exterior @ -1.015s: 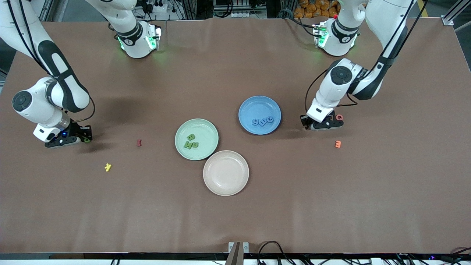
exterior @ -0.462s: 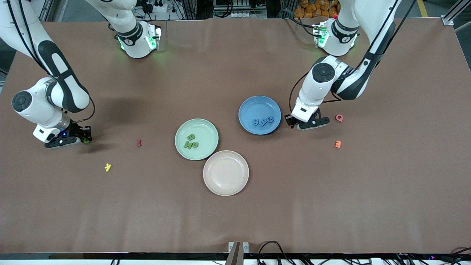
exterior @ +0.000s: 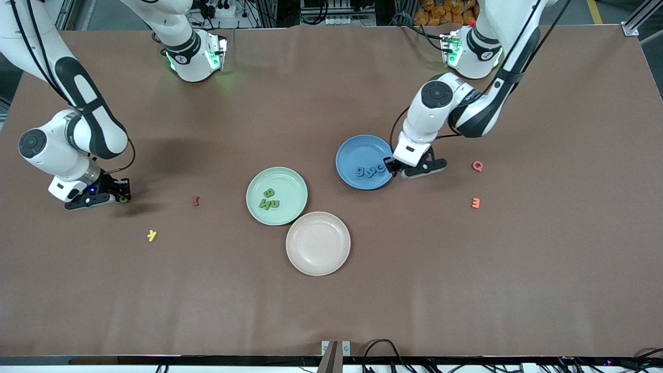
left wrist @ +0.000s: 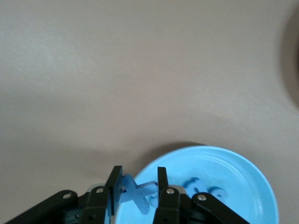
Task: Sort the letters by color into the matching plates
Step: 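Carry the x over the blue plate with the left gripper, then release the x on the blue plate while the right gripper carries the p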
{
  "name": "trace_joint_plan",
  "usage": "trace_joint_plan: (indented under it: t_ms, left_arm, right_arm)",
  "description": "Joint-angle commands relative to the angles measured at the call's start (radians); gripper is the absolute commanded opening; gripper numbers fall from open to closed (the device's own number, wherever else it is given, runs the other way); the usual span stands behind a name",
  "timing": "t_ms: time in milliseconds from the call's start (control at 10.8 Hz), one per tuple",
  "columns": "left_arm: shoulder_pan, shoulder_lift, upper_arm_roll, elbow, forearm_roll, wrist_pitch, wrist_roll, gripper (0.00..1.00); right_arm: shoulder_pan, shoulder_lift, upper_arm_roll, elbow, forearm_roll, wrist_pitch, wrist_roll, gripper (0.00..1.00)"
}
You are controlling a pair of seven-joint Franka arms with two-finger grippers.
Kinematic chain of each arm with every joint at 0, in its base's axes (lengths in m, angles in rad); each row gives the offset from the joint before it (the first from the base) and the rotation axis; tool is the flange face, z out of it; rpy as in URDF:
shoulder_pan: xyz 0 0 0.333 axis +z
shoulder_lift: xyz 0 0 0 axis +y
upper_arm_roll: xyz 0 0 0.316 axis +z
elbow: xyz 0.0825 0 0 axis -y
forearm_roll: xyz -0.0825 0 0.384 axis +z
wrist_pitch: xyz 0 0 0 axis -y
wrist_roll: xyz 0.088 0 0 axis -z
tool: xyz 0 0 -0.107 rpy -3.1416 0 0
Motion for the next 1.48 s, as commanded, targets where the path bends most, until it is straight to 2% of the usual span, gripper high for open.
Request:
trace_joint_plan:
  t_ms: [0, 185, 554, 646, 738, 831, 923, 1385]
  left_arm:
    - [-0.071, 0.068, 0.003, 0.1, -0.024, -0.046, -0.112, 0.0]
    - [-0.104, 0.088, 0.004, 0.11, -0.024, -0.046, -0.164, 0.0]
    - [-0.123, 0.102, 0.004, 0.11, -0.021, -0.046, -0.203, 0.0]
    - [-0.124, 0.1, 0.003, 0.11, -0.021, -0.046, -0.203, 0.15]
    - [-0.124, 0.1, 0.001, 0.111, -0.021, -0.046, -0.203, 0.46]
    - [-0.124, 0.103, 0.001, 0.114, -0.021, -0.046, -0.203, 0.71]
    - [-0.124, 0.103, 0.001, 0.114, -0.021, -0.046, -0.203, 1.0]
    - [-0.109, 0.092, 0.003, 0.157, -0.009, -0.08, -0.188, 1.0]
  right_arm:
    - [-0.009, -0.02, 0.036, 0.006, 0.005, -0.024, 0.074, 0.28]
    - [0.0, -0.028, 0.056, 0.018, 0.005, -0.045, 0.139, 0.28]
    - [0.057, -0.037, 0.054, 0.046, 0.007, -0.096, 0.263, 0.28]
    - [0.072, -0.037, 0.054, 0.053, 0.007, -0.11, 0.286, 0.28]
    - [0.087, -0.039, 0.054, 0.058, 0.007, -0.116, 0.312, 0.28]
    - [0.107, -0.04, 0.054, 0.064, 0.007, -0.124, 0.344, 0.28]
    - [0.126, -0.04, 0.054, 0.075, 0.007, -0.136, 0.381, 0.28]
    - [0.216, -0.043, 0.077, 0.096, 0.007, -0.165, 0.548, 0.28]
